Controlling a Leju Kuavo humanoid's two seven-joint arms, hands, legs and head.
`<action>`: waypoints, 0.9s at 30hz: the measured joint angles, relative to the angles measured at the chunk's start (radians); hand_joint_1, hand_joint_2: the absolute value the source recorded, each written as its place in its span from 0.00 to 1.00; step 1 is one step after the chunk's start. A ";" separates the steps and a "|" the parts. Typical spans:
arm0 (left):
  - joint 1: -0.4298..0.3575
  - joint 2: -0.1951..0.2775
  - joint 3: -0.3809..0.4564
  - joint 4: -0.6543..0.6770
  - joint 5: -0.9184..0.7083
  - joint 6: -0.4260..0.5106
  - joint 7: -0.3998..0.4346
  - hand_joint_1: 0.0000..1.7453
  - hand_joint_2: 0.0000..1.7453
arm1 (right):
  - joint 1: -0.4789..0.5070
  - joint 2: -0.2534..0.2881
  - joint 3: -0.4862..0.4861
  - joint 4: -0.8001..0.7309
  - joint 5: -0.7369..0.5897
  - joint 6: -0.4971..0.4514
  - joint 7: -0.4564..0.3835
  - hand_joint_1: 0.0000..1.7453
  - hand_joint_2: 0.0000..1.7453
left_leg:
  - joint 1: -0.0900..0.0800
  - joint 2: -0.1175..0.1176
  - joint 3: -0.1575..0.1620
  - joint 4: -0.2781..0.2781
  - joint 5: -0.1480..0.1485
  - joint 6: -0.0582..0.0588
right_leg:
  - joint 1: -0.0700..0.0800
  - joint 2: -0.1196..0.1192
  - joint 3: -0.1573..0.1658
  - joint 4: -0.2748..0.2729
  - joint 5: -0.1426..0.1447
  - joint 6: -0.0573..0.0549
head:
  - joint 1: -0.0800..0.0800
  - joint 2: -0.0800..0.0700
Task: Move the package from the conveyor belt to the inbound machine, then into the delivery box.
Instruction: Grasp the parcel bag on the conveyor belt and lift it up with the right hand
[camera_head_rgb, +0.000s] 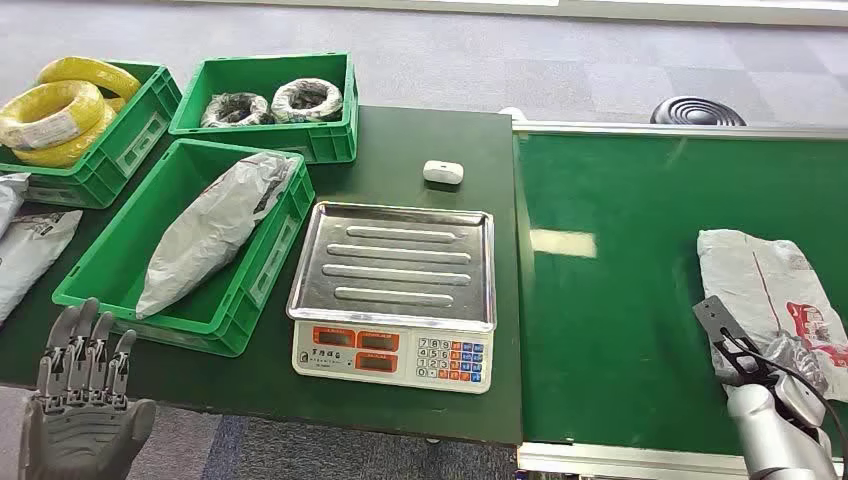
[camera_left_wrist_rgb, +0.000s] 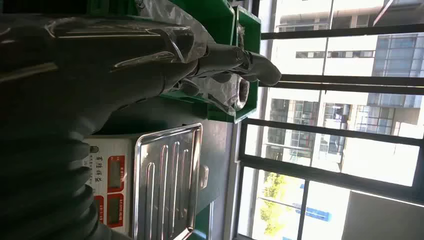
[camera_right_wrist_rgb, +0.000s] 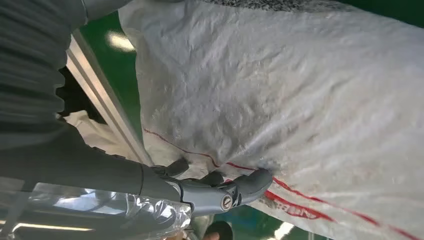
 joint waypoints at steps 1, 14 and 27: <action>0.000 0.000 -0.001 0.000 0.000 -0.001 0.001 0.00 1.00 | 0.000 -0.001 -0.003 0.004 0.000 0.002 0.001 0.00 1.00 | 0.000 0.000 0.000 0.000 0.000 0.000 | 0.000 0.000 0.000 0.000 0.000 0.000 | 0.000 0.000; -0.014 0.004 -0.029 0.027 -0.015 -0.029 0.010 0.00 1.00 | 0.007 -0.032 -0.041 0.058 0.017 0.071 0.034 1.00 1.00 | 0.000 -0.001 0.001 0.000 0.000 0.000 | 0.000 0.000 0.001 0.000 0.000 0.000 | 0.000 0.000; -0.013 0.029 -0.035 0.042 0.002 0.024 -0.024 0.00 1.00 | 0.004 0.016 -0.037 -0.193 -0.383 0.090 -0.402 1.00 1.00 | 0.000 0.002 -0.001 -0.001 0.001 0.000 | 0.000 0.003 0.000 0.002 0.001 0.000 | -0.001 0.000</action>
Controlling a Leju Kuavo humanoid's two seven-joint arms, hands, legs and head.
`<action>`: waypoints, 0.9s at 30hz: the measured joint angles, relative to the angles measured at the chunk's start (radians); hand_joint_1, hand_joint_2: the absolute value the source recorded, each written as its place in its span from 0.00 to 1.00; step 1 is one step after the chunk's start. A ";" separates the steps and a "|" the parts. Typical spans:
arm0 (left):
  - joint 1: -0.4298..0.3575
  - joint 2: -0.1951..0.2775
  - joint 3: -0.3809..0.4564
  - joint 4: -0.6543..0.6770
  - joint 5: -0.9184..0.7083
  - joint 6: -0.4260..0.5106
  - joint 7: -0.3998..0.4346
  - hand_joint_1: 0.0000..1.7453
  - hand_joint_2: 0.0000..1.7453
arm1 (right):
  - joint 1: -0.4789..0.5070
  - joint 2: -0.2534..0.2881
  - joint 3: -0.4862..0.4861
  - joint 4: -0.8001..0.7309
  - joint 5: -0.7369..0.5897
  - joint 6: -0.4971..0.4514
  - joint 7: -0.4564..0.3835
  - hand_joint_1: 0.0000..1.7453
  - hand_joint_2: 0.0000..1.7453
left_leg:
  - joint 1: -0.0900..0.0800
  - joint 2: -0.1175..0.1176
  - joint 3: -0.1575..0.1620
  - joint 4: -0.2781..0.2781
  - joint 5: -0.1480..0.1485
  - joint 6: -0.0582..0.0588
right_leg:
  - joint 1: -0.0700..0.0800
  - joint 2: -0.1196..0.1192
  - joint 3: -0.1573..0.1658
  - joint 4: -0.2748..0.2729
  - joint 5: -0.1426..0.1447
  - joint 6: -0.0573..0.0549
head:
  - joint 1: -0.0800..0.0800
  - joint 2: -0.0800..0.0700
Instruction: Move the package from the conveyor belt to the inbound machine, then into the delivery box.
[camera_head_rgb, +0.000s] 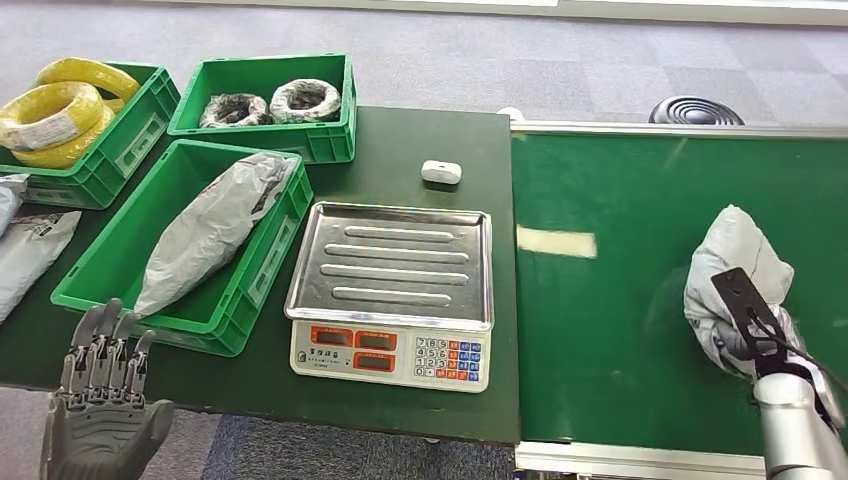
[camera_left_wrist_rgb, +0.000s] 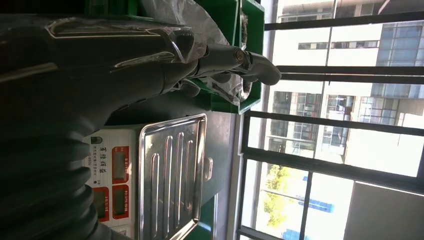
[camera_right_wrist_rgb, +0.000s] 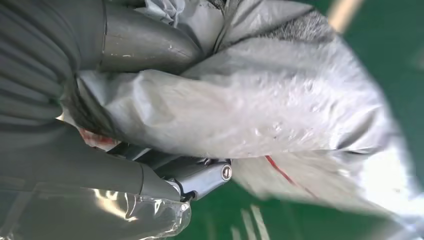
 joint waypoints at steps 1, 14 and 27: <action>0.000 0.000 0.000 0.000 0.000 0.006 -0.002 0.00 1.00 | -0.002 0.013 0.031 -0.060 -0.018 -0.038 -0.041 1.00 1.00 | 0.000 0.000 0.000 0.000 0.000 0.000 | 0.000 0.000 0.000 0.001 0.000 0.000 | 0.000 0.000; -0.098 0.009 0.003 0.048 -0.010 -0.022 -0.039 0.00 1.00 | -0.182 0.249 0.712 -0.596 0.303 -0.256 -0.222 1.00 1.00 | 0.001 0.000 0.000 0.000 0.002 -0.002 | 0.001 0.000 -0.003 0.003 0.000 -0.001 | 0.000 0.000; -0.125 0.006 0.071 0.068 -0.017 -0.060 -0.042 0.00 1.00 | -0.247 0.387 0.990 -0.539 0.455 0.070 -0.120 1.00 1.00 | 0.001 0.000 -0.001 0.000 0.001 -0.001 | 0.001 0.000 -0.003 0.001 0.000 0.000 | 0.000 0.000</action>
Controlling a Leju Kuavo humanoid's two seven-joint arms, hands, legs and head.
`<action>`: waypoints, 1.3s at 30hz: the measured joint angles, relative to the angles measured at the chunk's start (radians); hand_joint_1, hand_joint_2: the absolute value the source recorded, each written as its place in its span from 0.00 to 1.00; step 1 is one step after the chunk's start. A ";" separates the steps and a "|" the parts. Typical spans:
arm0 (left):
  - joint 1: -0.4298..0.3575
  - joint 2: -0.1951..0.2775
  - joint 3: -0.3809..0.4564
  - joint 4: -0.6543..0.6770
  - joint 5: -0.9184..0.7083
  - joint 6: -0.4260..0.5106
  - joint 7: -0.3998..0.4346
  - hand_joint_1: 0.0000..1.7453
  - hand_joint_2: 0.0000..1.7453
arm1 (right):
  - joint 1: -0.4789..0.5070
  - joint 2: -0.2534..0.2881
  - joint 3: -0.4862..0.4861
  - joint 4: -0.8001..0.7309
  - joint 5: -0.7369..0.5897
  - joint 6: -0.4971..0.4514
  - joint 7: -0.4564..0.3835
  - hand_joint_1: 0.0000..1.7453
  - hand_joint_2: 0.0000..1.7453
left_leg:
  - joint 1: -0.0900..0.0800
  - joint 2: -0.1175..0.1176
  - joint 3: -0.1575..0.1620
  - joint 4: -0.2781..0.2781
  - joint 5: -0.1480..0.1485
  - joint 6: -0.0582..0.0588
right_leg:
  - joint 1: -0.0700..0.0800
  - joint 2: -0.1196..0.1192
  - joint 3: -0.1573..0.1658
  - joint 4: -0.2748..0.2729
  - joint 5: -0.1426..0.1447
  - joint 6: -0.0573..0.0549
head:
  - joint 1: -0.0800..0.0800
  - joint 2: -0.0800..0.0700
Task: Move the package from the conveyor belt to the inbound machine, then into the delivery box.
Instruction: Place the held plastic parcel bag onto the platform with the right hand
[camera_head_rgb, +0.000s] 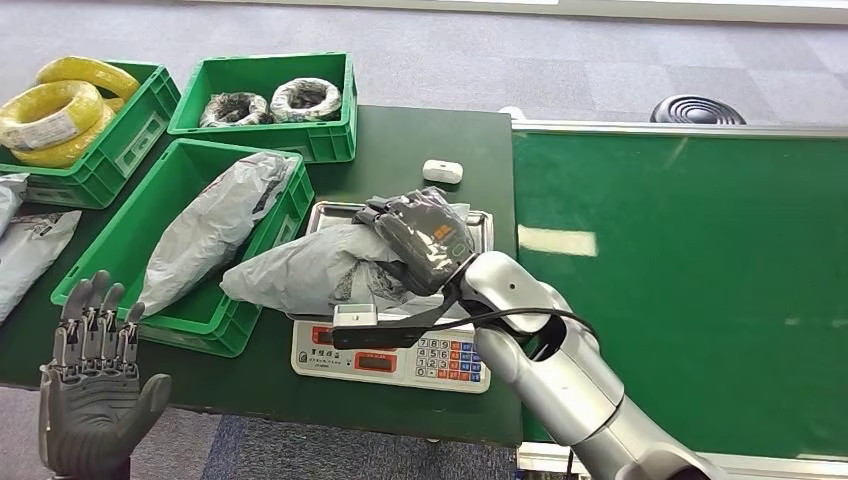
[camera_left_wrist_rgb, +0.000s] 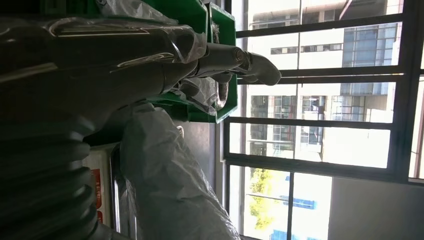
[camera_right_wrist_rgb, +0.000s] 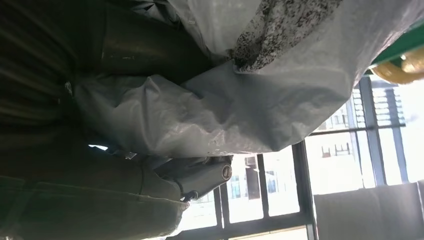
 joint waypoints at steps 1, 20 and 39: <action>0.001 -0.002 0.005 0.000 -0.002 -0.002 0.002 0.00 1.00 | -0.006 0.001 0.010 0.010 0.018 0.014 0.020 1.00 1.00 | 0.000 0.000 0.000 0.000 0.000 0.000 | 0.000 0.000 0.000 0.000 0.000 0.000 | 0.000 0.000; 0.026 -0.062 0.054 -0.003 -0.049 -0.088 0.042 0.00 1.00 | 0.080 -0.118 -0.093 -0.029 0.220 0.042 0.181 0.00 1.00 | 0.000 -0.001 0.001 0.001 0.000 0.000 | 0.000 0.000 0.000 -0.001 0.000 0.000 | 0.000 0.000; -0.418 0.030 -0.317 0.349 -0.740 0.107 0.349 0.00 1.00 | 0.478 -0.270 -0.339 -0.241 -0.164 -0.407 -0.098 0.00 1.00 | -0.001 -0.003 0.001 0.001 0.000 0.000 | -0.001 -0.003 0.002 -0.001 0.000 0.000 | 0.000 0.000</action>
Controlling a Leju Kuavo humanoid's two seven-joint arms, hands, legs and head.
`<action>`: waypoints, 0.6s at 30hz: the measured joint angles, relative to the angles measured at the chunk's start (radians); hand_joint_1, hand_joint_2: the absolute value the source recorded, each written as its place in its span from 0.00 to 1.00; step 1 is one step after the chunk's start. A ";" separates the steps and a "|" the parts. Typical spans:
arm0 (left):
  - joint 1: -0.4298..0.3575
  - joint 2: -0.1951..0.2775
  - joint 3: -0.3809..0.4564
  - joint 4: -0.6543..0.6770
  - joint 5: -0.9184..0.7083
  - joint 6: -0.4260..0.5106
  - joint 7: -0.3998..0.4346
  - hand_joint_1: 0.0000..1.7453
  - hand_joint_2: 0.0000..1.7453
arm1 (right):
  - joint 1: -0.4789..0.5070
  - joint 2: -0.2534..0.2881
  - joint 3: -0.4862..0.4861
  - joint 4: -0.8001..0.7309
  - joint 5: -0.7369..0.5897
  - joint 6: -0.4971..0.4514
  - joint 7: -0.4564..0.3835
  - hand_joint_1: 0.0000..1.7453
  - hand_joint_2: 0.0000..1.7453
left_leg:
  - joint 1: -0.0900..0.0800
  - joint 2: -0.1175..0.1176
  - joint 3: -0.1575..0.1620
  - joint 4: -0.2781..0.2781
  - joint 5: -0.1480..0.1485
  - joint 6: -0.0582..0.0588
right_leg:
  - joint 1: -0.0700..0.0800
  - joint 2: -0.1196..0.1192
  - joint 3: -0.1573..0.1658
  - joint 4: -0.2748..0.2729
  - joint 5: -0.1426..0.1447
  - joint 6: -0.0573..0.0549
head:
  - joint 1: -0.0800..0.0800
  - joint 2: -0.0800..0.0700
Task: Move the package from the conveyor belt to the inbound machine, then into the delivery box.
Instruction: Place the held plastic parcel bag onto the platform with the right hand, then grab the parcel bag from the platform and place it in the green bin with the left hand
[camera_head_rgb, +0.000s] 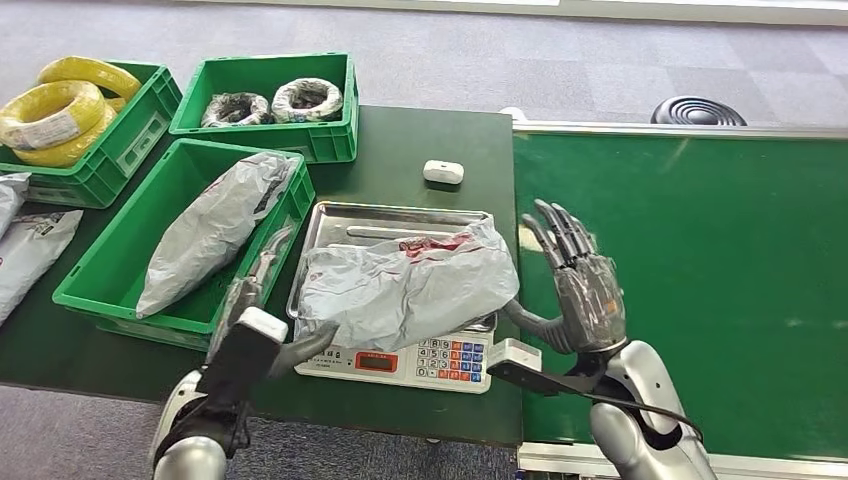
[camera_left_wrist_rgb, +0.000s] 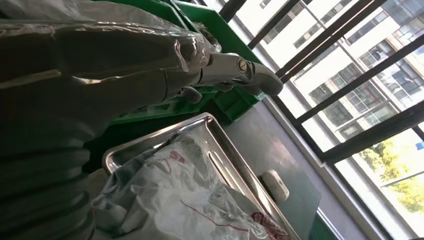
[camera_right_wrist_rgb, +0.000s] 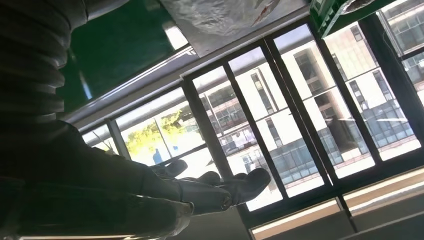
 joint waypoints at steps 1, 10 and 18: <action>-0.034 0.003 -0.028 0.031 -0.028 0.001 0.018 0.00 1.00 | 0.023 -0.011 -0.013 -0.006 -0.020 -0.017 -0.009 0.00 1.00 | 0.000 0.001 0.000 0.000 0.000 0.000 | 0.000 0.000 0.000 0.000 0.000 0.000 | 0.000 0.000; -0.223 0.024 -0.205 0.257 -0.062 -0.121 0.098 0.00 1.00 | 0.091 -0.053 -0.047 -0.039 -0.121 -0.108 -0.049 0.00 1.00 | 0.000 0.003 0.001 0.000 0.000 0.000 | 0.000 0.002 -0.001 0.000 0.000 0.000 | 0.000 0.000; -0.281 0.032 -0.273 0.380 -0.067 -0.209 0.134 0.78 1.00 | 0.081 -0.054 -0.042 -0.043 -0.143 -0.153 -0.059 0.00 1.00 | 0.000 0.003 0.000 0.000 0.000 0.000 | 0.000 0.002 0.000 0.000 0.000 0.000 | 0.000 0.000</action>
